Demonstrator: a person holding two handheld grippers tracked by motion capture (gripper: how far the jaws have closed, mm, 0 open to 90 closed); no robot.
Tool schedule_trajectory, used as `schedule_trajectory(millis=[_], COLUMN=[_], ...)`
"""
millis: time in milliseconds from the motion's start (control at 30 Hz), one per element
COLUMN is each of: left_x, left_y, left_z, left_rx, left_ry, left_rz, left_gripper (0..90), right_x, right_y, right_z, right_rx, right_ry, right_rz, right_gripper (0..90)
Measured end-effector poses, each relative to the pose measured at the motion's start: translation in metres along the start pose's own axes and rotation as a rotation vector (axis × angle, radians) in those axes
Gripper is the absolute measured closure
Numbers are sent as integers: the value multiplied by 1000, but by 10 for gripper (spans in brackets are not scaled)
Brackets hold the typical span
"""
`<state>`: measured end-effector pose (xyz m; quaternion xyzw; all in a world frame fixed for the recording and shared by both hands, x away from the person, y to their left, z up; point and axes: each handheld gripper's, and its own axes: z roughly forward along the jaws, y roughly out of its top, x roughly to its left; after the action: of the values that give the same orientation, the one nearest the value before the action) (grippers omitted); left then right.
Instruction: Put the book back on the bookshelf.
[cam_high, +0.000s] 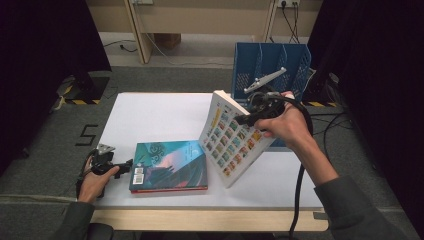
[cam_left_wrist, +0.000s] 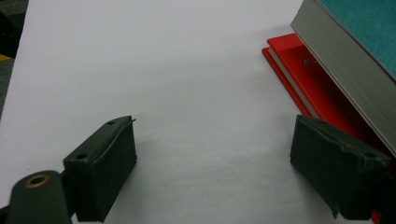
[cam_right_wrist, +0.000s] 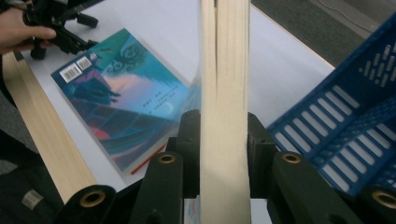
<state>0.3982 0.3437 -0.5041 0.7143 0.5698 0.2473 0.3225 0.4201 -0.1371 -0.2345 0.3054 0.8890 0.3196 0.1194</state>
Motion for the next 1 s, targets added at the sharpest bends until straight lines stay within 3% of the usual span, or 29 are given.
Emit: schedule_trajectory(millis=[133, 267, 533, 833, 1000], left_x=[0, 0, 0, -1, 0], left_y=[0, 0, 1, 1, 1], left_z=[0, 1, 2, 3, 3], left_rx=[-3, -3, 1, 0, 1], left_ry=[-1, -4, -5, -6, -9], left_rz=[1, 3, 6, 8, 7], left_gripper=[126, 118, 90, 82, 80], right_x=[-2, -8, -14, -16, -17], right_y=[-7, -17, -33, -45, -47], right_z=[-3, -6, -4, -6, -3], right_rx=[44, 82, 92, 39, 43], right_ry=[-64, -84, -28, 5, 9], right_rz=[-14, 0, 53, 149, 178], right_gripper=[734, 733, 728, 702, 691])
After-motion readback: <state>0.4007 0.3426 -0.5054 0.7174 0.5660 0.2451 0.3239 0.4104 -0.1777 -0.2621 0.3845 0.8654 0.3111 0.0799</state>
